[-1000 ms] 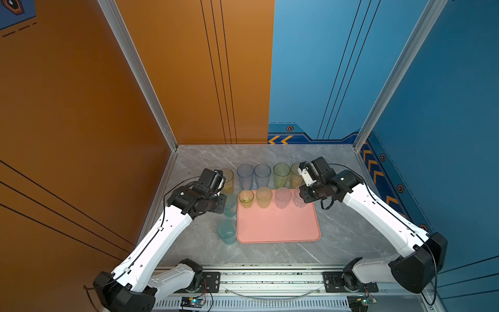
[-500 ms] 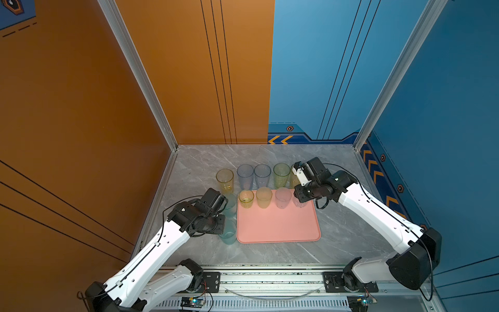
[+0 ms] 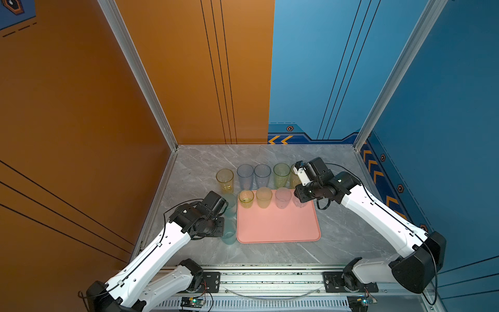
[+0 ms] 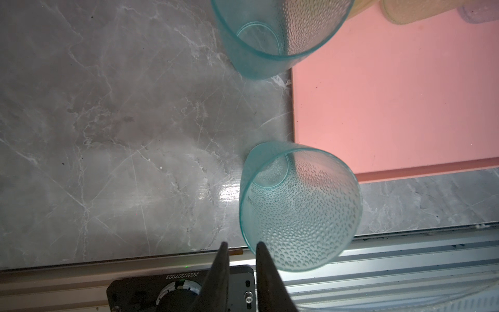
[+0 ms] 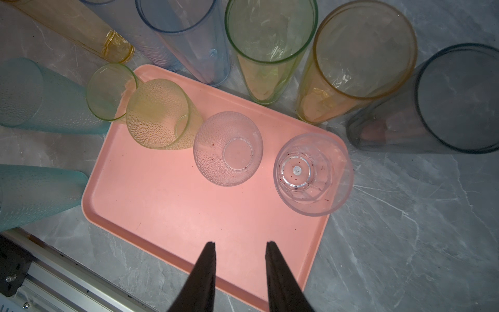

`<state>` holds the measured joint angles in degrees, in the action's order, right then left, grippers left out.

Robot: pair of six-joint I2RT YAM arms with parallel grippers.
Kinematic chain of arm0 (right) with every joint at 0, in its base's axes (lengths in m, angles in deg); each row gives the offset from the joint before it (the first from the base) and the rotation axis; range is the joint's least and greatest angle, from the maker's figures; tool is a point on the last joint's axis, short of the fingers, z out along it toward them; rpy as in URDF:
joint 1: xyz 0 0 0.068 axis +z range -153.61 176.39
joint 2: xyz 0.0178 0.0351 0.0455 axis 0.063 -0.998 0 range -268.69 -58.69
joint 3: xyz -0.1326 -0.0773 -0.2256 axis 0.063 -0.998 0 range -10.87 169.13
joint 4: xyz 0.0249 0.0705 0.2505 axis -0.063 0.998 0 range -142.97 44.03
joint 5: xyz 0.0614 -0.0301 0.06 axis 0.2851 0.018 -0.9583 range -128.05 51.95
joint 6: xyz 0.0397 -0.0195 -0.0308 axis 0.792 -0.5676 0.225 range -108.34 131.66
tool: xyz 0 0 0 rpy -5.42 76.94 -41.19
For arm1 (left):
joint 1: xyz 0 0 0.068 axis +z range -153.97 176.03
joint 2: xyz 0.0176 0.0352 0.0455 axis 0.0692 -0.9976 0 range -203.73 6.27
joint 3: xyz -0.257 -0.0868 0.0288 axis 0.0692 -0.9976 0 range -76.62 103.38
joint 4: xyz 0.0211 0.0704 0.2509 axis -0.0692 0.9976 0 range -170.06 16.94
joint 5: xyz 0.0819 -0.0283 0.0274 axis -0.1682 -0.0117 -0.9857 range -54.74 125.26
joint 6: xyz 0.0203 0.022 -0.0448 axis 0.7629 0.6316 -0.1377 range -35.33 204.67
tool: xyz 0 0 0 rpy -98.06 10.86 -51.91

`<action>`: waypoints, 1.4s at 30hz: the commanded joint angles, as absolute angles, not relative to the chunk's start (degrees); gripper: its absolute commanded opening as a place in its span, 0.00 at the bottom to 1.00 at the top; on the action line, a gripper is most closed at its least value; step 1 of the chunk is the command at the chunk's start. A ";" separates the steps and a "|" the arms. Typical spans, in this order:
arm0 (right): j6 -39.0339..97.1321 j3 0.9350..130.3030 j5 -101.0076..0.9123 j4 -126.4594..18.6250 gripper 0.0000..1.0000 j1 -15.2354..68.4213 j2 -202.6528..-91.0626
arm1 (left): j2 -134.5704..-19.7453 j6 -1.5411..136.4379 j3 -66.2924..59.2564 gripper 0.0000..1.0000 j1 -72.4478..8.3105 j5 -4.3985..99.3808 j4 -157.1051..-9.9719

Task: Place the glasses into the tray
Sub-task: Pick up the glass from the bottom-left of the table.

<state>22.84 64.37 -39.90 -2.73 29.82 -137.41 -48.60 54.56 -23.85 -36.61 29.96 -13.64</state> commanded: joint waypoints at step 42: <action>22.63 61.66 -41.85 -4.94 0.31 29.88 -136.48 | -57.70 54.93 -25.66 0.06 -36.46 33.72 -16.24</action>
